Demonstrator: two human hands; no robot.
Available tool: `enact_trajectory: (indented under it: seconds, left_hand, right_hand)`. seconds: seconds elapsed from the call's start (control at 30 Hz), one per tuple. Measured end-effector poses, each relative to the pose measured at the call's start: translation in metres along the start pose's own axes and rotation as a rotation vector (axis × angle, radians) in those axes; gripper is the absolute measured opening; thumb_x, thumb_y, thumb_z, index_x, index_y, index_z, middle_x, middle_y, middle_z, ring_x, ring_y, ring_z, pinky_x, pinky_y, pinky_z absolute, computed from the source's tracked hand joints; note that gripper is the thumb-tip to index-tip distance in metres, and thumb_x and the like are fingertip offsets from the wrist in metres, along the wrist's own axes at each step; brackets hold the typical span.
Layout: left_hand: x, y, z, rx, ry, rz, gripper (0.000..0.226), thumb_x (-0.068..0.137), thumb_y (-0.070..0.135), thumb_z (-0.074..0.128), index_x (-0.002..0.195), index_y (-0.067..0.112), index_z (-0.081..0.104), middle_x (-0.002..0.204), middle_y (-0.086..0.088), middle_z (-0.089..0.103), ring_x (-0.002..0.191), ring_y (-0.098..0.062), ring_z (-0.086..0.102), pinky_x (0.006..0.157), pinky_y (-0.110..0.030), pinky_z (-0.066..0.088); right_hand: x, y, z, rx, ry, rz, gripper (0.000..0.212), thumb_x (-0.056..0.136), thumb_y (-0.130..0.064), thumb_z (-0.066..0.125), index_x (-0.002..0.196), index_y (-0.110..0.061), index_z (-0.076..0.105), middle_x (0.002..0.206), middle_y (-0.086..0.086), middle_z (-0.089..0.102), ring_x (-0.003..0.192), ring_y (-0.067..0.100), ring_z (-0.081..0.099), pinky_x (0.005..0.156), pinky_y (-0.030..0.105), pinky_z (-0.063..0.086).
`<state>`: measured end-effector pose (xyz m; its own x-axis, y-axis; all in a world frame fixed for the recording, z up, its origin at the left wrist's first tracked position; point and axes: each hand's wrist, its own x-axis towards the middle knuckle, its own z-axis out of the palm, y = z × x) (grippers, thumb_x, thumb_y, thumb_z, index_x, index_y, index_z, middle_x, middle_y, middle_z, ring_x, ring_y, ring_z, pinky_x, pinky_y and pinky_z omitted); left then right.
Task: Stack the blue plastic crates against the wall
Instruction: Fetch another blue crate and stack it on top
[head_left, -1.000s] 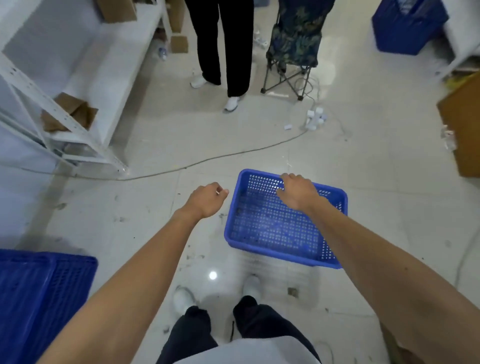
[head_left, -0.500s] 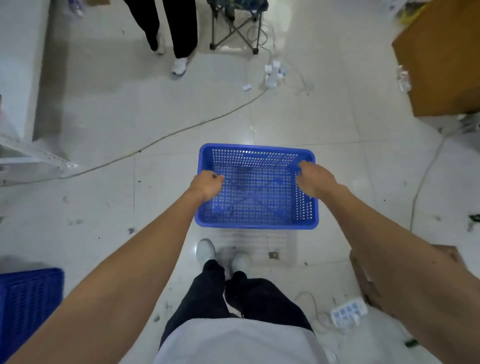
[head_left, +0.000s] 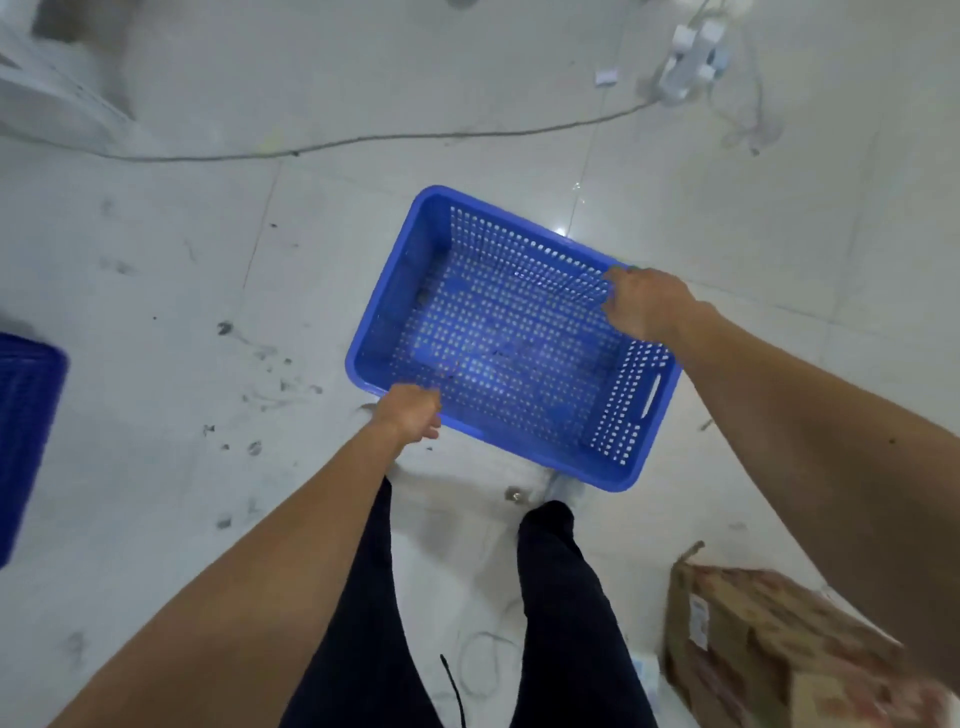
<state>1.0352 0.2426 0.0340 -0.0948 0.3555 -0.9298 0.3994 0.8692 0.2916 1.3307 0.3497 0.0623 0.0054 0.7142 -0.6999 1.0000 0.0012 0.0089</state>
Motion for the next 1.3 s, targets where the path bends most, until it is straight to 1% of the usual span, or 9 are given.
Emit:
enact_trajectory:
  seconds: [0.17, 0.27, 0.37, 0.57, 0.7, 0.87, 1.07, 1.17, 1.3]
  left_hand:
    - [0.086, -0.087, 0.068, 0.076, 0.147, -0.196, 0.047, 0.096, 0.045, 0.046, 0.085, 0.003, 0.064, 0.091, -0.018, 0.075, 0.083, -0.036, 0.071, 0.088, -0.043, 0.056]
    - [0.121, -0.112, 0.105, 0.093, 0.120, -0.262, 0.074, 0.092, 0.063, 0.039, 0.113, -0.003, 0.067, 0.117, -0.020, 0.071, 0.109, -0.036, 0.066, 0.103, -0.043, 0.049]
    - [0.146, -0.126, 0.136, -0.017, 0.069, -0.204, 0.089, 0.077, 0.077, 0.045, 0.131, 0.009, 0.058, 0.129, -0.010, 0.066, 0.117, -0.030, 0.064, 0.108, -0.046, 0.044]
    - [0.186, -0.126, 0.161, -0.459, 0.099, -0.119, 0.040, 0.096, 0.043, 0.058, 0.119, 0.010, 0.061, 0.114, -0.009, 0.069, 0.092, -0.026, 0.073, 0.087, -0.037, 0.053]
    - [0.207, -0.130, 0.161, -0.712, 0.090, -0.196, 0.031, 0.092, 0.027, 0.067, 0.116, 0.008, 0.063, 0.112, -0.010, 0.068, 0.090, -0.027, 0.069, 0.086, -0.044, 0.059]
    - [0.208, -0.130, 0.152, -0.815, 0.122, -0.246, 0.013, 0.091, -0.001, 0.055, 0.101, 0.002, 0.063, 0.094, -0.014, 0.070, 0.086, -0.030, 0.067, 0.071, -0.039, 0.060]
    - [0.160, -0.146, 0.131, -0.827, 0.145, -0.259, 0.021, 0.089, -0.005, 0.059, 0.109, -0.003, 0.064, 0.106, -0.019, 0.073, 0.098, -0.034, 0.071, 0.083, -0.046, 0.059]
    - [0.114, -0.139, 0.108, -0.831, 0.180, -0.243, 0.013, 0.088, -0.005, 0.058, 0.098, -0.001, 0.065, 0.099, -0.018, 0.074, 0.091, -0.033, 0.071, 0.073, -0.041, 0.059]
    - [0.046, -0.129, 0.054, -0.804, 0.210, -0.194, 0.011, 0.087, -0.004, 0.058, 0.093, -0.003, 0.068, 0.084, -0.015, 0.075, 0.094, -0.038, 0.070, 0.090, -0.050, 0.058]
  right_hand:
    - [0.104, 0.030, 0.054, -0.075, 0.063, -0.127, 0.047, 0.099, -0.025, 0.041, 0.142, -0.007, 0.037, 0.136, 0.017, 0.052, 0.121, 0.036, 0.051, 0.096, 0.043, 0.043]
    - [0.145, 0.043, 0.082, -0.234, 0.124, -0.163, 0.049, 0.095, -0.022, 0.052, 0.139, -0.006, 0.038, 0.134, 0.016, 0.050, 0.121, 0.033, 0.049, 0.095, 0.044, 0.043]
    - [0.173, 0.045, 0.104, -0.255, 0.173, -0.145, 0.058, 0.089, -0.016, 0.060, 0.140, -0.003, 0.035, 0.137, 0.019, 0.043, 0.121, 0.036, 0.046, 0.096, 0.046, 0.044]
    - [0.222, 0.049, 0.137, -0.038, 0.159, -0.031, 0.072, 0.089, -0.019, 0.056, 0.149, -0.005, 0.019, 0.149, 0.021, 0.028, 0.133, 0.043, 0.033, 0.107, 0.052, 0.033]
    - [0.239, 0.051, 0.142, 0.028, 0.219, 0.011, 0.065, 0.089, -0.018, 0.058, 0.145, -0.007, 0.026, 0.141, 0.021, 0.037, 0.128, 0.042, 0.039, 0.102, 0.051, 0.036]
    - [0.239, 0.057, 0.138, 0.116, 0.245, 0.106, 0.052, 0.091, -0.020, 0.055, 0.141, -0.015, 0.039, 0.134, 0.022, 0.044, 0.125, 0.040, 0.043, 0.102, 0.047, 0.037]
    - [0.174, 0.053, 0.126, 0.280, 0.350, 0.081, 0.034, 0.097, -0.024, 0.050, 0.129, -0.012, 0.049, 0.122, 0.025, 0.050, 0.116, 0.043, 0.047, 0.089, 0.045, 0.043]
    - [0.135, 0.038, 0.097, 0.309, 0.373, 0.081, 0.035, 0.097, -0.029, 0.052, 0.127, -0.011, 0.050, 0.121, 0.025, 0.052, 0.113, 0.042, 0.049, 0.090, 0.045, 0.043]
    - [0.084, 0.005, 0.041, 0.413, 0.439, 0.009, 0.035, 0.095, -0.035, 0.057, 0.119, -0.010, 0.054, 0.112, 0.023, 0.057, 0.098, 0.040, 0.057, 0.077, 0.039, 0.044]
